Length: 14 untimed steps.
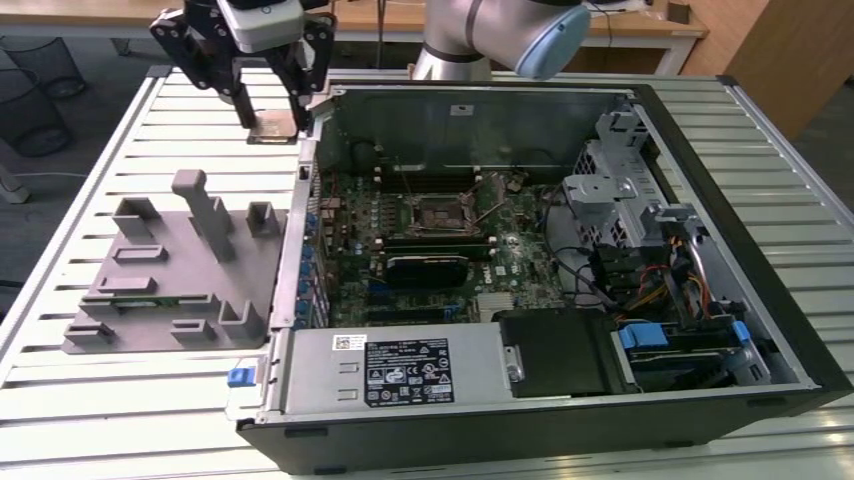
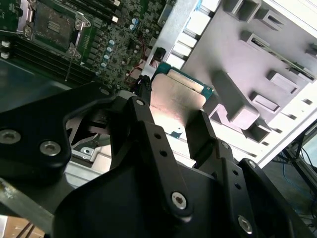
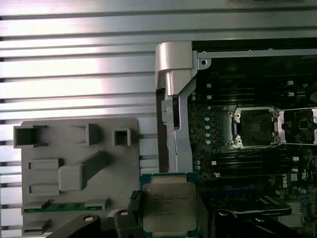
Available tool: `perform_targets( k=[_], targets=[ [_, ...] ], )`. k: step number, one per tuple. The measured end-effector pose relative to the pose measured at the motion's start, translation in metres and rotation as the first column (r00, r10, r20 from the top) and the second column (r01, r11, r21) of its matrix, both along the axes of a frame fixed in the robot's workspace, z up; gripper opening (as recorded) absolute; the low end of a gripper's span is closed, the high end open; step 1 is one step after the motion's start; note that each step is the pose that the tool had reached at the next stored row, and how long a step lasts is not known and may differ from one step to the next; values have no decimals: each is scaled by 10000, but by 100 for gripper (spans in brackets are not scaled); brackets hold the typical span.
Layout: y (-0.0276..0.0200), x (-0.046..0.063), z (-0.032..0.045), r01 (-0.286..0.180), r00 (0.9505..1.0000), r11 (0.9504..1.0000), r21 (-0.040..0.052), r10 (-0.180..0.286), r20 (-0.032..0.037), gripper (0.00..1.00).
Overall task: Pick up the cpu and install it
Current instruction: 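Pick up the cpu and move it towards the insertion slot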
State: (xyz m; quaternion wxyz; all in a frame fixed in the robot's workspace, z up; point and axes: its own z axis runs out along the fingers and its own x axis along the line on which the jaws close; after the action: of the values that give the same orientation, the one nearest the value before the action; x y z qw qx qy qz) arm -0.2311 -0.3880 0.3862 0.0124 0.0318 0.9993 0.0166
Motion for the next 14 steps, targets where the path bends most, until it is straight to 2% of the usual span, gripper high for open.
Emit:
perform_targets(
  k=[14],
  targets=[
    [0, 210, 0, 0, 10000, 10000, 0, 0, 1, 53]
  ],
)
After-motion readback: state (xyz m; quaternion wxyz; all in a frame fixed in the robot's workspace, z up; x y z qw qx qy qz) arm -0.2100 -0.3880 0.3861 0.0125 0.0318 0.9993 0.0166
